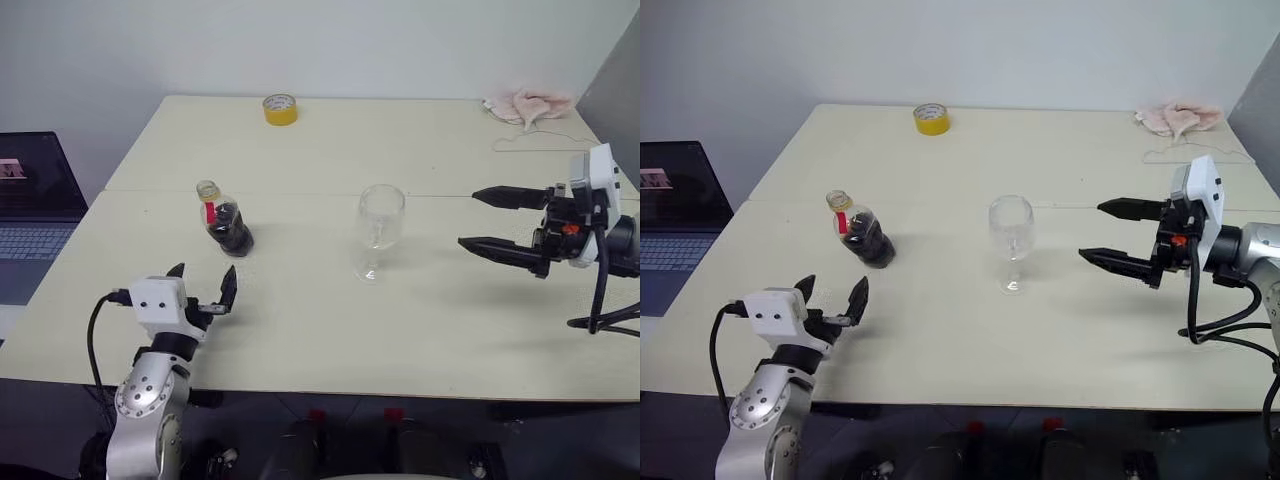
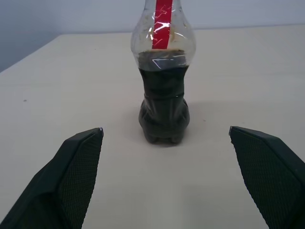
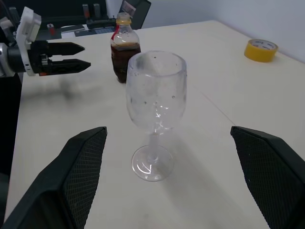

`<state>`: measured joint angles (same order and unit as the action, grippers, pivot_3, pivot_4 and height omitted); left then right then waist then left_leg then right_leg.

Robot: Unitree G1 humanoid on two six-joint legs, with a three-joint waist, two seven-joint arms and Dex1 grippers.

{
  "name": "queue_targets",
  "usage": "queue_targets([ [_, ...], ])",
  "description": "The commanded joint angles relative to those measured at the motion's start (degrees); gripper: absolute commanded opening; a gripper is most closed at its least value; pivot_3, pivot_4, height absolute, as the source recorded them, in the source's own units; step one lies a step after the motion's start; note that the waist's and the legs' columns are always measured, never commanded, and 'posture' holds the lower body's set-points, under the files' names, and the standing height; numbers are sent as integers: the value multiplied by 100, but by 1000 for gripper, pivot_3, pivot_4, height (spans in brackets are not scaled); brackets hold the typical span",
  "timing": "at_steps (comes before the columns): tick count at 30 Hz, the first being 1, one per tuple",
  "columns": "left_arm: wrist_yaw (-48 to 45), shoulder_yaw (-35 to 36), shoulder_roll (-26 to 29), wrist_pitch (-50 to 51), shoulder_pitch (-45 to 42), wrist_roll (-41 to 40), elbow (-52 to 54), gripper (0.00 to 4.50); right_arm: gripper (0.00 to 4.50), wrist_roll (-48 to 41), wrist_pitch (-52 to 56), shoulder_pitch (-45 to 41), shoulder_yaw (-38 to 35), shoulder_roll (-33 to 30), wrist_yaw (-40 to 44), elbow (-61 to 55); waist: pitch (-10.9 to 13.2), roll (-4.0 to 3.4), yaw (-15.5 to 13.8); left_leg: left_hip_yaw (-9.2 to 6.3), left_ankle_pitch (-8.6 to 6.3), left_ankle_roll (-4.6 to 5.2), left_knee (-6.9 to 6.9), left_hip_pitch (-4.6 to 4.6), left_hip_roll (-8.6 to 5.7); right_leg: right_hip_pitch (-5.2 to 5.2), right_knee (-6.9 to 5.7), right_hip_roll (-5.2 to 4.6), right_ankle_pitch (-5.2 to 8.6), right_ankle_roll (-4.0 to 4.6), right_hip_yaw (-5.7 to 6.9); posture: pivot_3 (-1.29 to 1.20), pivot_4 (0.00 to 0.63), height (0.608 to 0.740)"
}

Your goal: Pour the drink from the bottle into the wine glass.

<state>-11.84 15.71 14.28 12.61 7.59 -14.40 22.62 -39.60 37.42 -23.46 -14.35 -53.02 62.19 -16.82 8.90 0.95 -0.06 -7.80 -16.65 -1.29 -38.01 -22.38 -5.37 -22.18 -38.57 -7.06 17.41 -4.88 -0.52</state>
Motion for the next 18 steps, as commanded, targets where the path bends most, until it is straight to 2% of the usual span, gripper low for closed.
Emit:
queue_targets([
  [1, 61, 117, 144, 184, -293, -48, 41, 4500, 4447, -106, 3, -21, -4, -43, -19, -277, 0, 0, 1, 0, 0, 0, 0, 0, -1, 0, 0, 0, 0, 0, 0, 0, 150, 740],
  [18, -79, -52, 562, 529, -1530, 105, -852, 4500, 4447, -421, 106, -165, -106, -94, -106, -600, 4, 7, 2, -1, 0, -1, -1, 0, 0, -4, -4, 0, 0, 0, 0, 0, 150, 740],
])
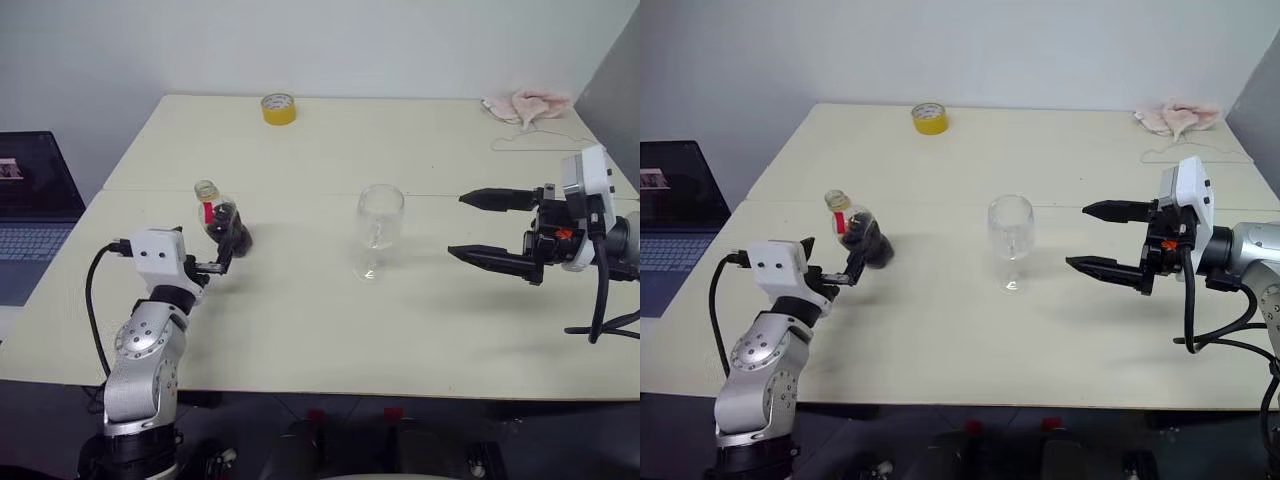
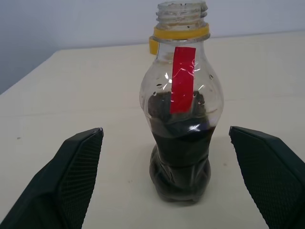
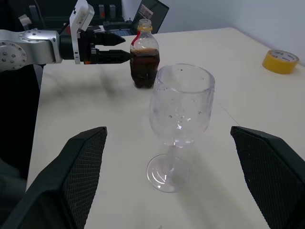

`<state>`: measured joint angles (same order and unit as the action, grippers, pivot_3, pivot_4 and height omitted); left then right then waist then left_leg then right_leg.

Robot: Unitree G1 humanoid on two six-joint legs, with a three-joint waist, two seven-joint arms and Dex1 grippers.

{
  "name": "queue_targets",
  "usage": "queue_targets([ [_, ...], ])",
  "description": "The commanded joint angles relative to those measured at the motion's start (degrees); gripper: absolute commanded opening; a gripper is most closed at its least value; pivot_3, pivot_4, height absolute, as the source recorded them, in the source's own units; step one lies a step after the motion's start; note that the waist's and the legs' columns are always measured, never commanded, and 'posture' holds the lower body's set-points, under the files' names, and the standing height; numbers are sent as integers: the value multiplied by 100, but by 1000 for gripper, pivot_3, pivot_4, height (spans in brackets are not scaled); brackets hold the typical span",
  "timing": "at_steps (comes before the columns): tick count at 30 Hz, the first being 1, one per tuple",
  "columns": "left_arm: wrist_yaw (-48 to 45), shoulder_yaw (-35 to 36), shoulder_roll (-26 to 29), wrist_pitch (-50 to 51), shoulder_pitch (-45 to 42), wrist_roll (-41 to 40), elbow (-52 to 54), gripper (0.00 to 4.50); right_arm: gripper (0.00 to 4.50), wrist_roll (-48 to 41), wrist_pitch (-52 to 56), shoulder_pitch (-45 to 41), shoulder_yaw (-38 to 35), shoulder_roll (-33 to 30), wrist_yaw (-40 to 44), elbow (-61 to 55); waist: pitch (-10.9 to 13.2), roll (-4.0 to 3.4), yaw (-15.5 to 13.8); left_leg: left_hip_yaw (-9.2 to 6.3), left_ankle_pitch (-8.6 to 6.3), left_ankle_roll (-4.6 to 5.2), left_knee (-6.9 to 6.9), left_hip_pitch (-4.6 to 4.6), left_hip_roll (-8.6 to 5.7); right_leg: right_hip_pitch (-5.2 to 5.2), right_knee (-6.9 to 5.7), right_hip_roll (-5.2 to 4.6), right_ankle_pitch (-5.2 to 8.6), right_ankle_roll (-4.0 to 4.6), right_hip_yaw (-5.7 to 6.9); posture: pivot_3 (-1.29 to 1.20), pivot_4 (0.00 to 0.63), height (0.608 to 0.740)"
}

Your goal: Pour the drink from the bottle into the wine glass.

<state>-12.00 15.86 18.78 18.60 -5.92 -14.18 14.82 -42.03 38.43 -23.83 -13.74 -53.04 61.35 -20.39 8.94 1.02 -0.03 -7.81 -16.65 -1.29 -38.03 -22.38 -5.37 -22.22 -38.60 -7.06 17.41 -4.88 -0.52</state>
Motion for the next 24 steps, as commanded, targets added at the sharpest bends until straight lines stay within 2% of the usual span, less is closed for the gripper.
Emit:
queue_targets([
  [1, -77, -94, 128, -75, -230, 103, -134, 4500, 4447, -186, 9, -128, -169, -98, -26, -255, 0, 0, -1, -1, 0, 0, 0, 0, 0, 0, 0, 0, 0, 0, 0, 0, 150, 740],
  [24, -450, -444, 299, -616, -1310, 453, -1782, 4500, 4447, -280, 75, -216, 39, -98, -203, -487, 1, 3, 5, -2, 0, 0, -2, -1, -1, -2, -2, -1, -1, -1, 1, 0, 150, 740],
])
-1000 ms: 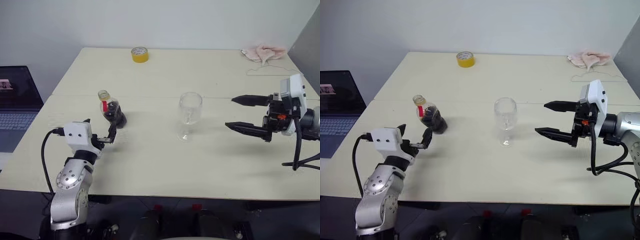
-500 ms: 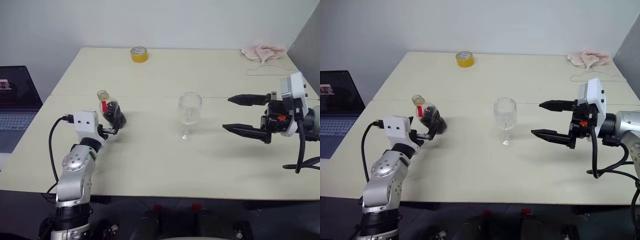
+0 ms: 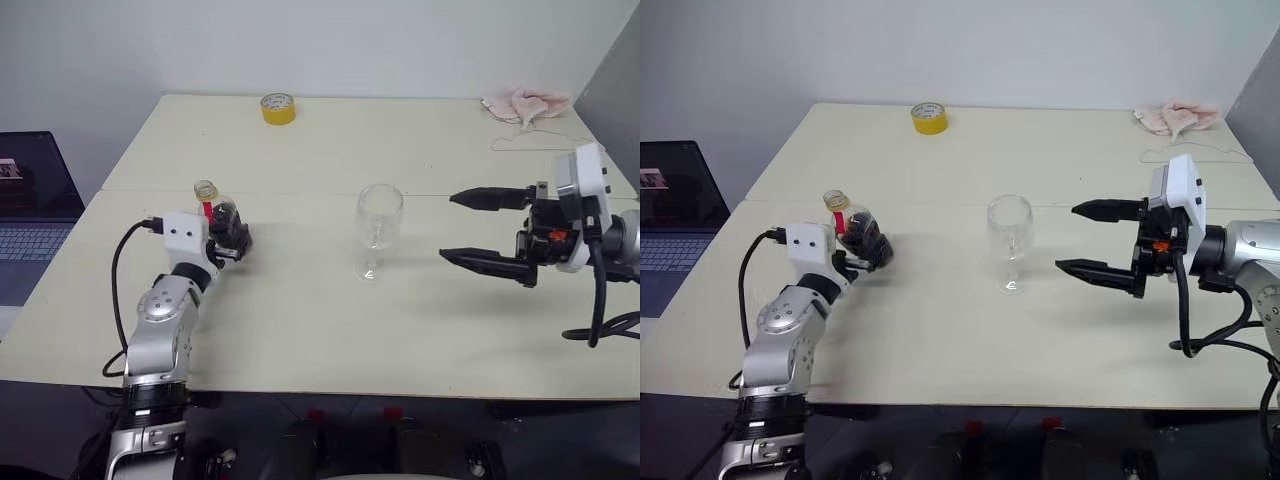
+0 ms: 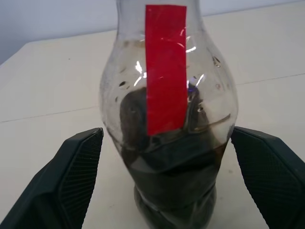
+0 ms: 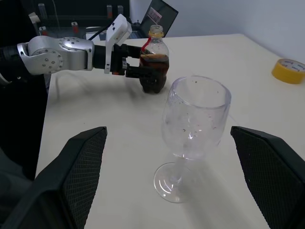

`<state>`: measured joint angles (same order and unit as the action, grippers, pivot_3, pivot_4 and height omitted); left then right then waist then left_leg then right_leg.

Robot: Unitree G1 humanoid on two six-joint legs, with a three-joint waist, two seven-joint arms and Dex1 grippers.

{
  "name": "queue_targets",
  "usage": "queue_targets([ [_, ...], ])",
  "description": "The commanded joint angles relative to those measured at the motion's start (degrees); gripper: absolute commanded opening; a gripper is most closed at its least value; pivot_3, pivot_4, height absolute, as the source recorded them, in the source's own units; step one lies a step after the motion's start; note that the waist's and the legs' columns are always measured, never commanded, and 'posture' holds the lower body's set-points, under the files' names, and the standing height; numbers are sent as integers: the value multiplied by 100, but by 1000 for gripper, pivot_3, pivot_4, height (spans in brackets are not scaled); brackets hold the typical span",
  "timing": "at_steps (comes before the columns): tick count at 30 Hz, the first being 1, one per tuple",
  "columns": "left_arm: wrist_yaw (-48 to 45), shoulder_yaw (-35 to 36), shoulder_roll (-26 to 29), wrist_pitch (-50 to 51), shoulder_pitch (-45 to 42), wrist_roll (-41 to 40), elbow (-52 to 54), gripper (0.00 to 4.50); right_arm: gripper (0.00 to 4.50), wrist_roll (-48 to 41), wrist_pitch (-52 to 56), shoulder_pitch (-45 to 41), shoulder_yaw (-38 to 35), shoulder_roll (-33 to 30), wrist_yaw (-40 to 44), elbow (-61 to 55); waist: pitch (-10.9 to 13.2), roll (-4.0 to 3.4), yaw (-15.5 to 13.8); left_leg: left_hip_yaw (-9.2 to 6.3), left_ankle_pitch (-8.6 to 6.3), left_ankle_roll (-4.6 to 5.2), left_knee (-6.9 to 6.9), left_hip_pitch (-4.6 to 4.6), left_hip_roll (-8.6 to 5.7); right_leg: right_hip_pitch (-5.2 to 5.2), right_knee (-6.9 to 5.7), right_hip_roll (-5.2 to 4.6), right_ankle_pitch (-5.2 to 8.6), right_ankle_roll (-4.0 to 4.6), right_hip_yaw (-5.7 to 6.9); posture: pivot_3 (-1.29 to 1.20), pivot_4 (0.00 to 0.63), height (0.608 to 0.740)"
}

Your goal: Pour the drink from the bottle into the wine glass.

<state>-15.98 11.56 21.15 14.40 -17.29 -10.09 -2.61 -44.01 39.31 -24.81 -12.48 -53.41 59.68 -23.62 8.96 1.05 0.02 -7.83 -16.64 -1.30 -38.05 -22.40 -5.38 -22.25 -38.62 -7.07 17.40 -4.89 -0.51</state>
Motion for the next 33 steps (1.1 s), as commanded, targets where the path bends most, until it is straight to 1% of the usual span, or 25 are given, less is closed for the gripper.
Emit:
queue_targets([
  [1, -61, -26, 52, -235, -210, 52, -104, 4500, 4447, -85, -12, -113, -84, -60, -44, -174, 0, 0, 0, -1, 0, 0, 0, 0, 0, 0, 0, 0, 0, 0, 1, 0, 150, 740],
  [9, -163, -108, -26, -616, -481, 70, -607, 4500, 4447, -74, 35, -61, -77, -81, -129, -236, 0, 1, 4, 0, 0, 0, -1, -1, -1, -1, -1, -1, 0, -1, 1, 0, 150, 740],
  [12, -156, -113, -46, -717, -508, 73, -678, 3960, 4500, -59, 35, -78, -71, -92, -134, -221, 0, 1, 6, -1, 0, 0, -1, -1, 0, -2, -3, -1, 0, -1, 1, 0, 150, 740],
  [18, -163, -145, -58, -781, -500, 105, -698, 1984, 4500, -18, 17, -84, -67, -117, -127, -196, 1, 2, 6, -1, 0, 0, -1, -2, -1, -2, -2, -1, -1, -1, 1, 0, 150, 740],
  [20, -168, -147, -57, -790, -492, 121, -682, 1460, 4500, -8, 26, -95, -61, -121, -145, -187, 1, 3, 6, -1, 0, 0, -1, -2, -1, -3, -3, -1, -1, -1, 1, 0, 150, 740],
  [21, -168, -143, -51, -802, -499, 130, -661, 1333, 4500, -6, 29, -98, -63, -123, -149, -182, 1, 3, 6, -1, 0, 0, -1, -2, -1, -3, -2, -1, -1, -1, 1, 0, 150, 740],
  [25, -97, -158, -71, -787, -645, 170, -533, 1137, 4500, 23, 11, -80, -76, -148, -141, -141, 2, 4, 6, -1, 0, 0, -2, -2, -1, -3, -3, -1, -1, -1, 2, 0, 150, 740],
  [29, 280, -208, -182, -727, -1096, 343, -588, 1132, 4500, 31, 14, -66, -76, -156, -154, -134, 13, 22, 0, -5, 1, -1, -7, -8, -1, -4, -4, -1, -1, -2, 5, 0, 150, 740],
  [33, 25, -643, -141, -486, -1509, 557, -461, 1102, 4500, 20, 63, -64, -98, -200, -187, -175, 17, 30, -5, -10, 1, -1, -16, -20, -7, -6, -2, -4, -4, -7, 10, 0, 150, 740],
])
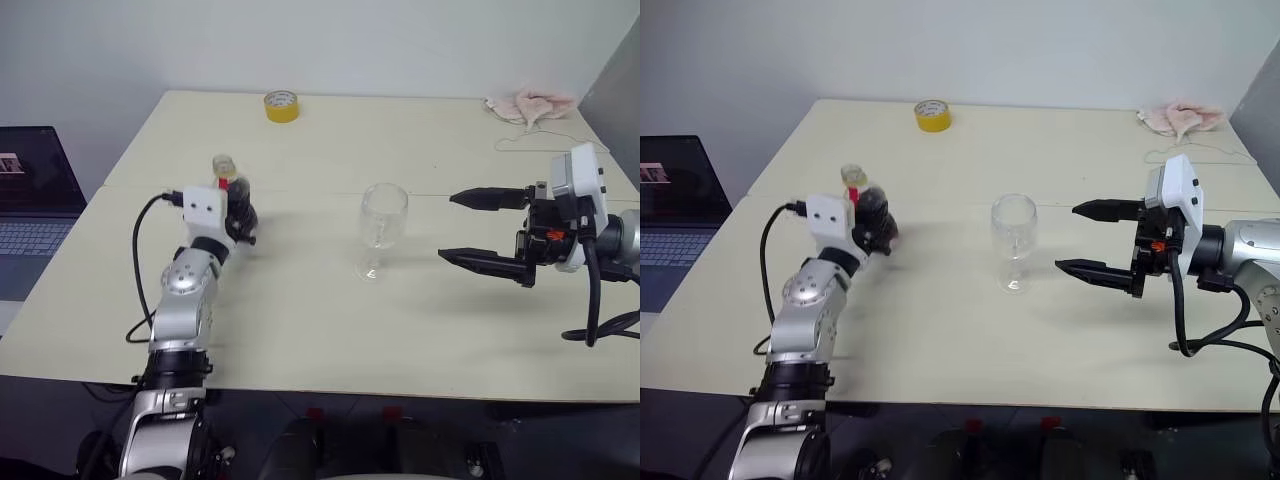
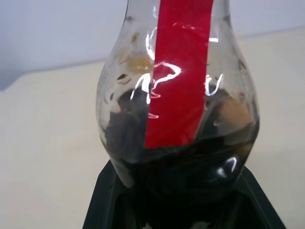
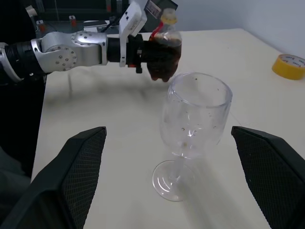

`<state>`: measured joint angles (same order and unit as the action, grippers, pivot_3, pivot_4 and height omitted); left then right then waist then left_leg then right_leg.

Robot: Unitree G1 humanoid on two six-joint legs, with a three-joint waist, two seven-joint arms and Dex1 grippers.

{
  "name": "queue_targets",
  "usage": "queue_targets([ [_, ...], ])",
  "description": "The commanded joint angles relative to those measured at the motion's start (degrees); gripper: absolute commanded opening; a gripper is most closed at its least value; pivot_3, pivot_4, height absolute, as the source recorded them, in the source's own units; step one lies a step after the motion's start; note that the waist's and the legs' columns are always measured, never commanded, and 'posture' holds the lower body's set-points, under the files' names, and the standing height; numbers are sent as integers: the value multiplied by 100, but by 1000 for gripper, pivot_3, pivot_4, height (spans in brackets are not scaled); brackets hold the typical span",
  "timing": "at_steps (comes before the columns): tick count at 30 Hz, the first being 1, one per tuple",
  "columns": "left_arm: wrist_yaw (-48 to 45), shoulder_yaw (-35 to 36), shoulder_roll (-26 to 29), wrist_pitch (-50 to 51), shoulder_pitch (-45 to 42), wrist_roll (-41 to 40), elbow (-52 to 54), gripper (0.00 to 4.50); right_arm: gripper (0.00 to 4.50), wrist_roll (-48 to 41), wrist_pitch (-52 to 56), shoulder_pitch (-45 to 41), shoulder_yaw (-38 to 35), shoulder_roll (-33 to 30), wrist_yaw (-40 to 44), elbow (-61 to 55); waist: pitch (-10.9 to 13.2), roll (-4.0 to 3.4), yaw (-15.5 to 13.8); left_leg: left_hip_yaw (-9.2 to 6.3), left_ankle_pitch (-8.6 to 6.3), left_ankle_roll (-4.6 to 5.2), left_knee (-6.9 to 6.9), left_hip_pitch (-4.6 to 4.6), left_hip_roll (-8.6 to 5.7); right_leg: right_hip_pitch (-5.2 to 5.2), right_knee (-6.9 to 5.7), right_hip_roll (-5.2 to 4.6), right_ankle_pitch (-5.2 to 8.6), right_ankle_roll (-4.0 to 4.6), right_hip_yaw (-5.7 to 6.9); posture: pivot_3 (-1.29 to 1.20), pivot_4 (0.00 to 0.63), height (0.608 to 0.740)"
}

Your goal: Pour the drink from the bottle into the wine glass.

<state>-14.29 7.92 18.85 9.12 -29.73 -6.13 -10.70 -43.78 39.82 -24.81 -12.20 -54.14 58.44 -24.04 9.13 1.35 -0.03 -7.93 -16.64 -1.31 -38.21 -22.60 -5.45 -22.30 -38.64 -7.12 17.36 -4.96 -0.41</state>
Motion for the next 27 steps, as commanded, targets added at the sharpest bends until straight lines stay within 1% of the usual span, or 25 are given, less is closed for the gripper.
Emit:
queue_targets([
  [1, -208, -347, 131, 79, -307, 205, 385, 1076, 4500, 0, 19, -56, -145, -146, -67, -135, 0, 0, 7, 2, 0, 0, 1, 0, -1, 0, 2, -2, -1, -1, -1, 0, 150, 740],
  [7, -275, -389, 314, 245, -735, 311, 295, 1043, 4500, -15, 68, 138, -299, -245, -149, -202, 3, 4, 48, 4, 0, 0, 10, 1, 9, -9, -2, 6, -1, -1, -2, 0, 150, 740],
  [11, -474, -645, 484, 79, -1105, 532, 86, 1043, 4500, 5, 66, 301, -332, -263, -247, -276, 3, 5, 23, 5, 0, -1, 4, -2, 4, -10, -6, 3, -1, -1, -2, 0, 150, 740],
  [15, -774, -1082, 652, -324, -1547, 942, -252, 1042, 4500, -7, 85, 542, -475, -256, -407, -416, 4, 6, -5, 4, 0, -1, 0, -6, -1, -7, -1, -1, -1, -2, -1, 0, 150, 740],
  [22, -1007, -1326, 438, -682, -2067, 1004, -648, 1025, 4500, -93, 133, 846, -681, -247, -628, -667, 6, 9, 11, 1, 0, 0, -2, -12, 0, -10, -2, 0, -2, -3, 3, 0, 150, 740],
  [27, -1063, -1726, 456, -1257, -2261, 1479, -1004, 1025, 4500, -154, 185, 952, -755, -201, -760, -818, 6, 9, 18, 3, 0, 0, 0, -11, 1, -10, -3, 1, -2, -3, 4, 0, 150, 740],
])
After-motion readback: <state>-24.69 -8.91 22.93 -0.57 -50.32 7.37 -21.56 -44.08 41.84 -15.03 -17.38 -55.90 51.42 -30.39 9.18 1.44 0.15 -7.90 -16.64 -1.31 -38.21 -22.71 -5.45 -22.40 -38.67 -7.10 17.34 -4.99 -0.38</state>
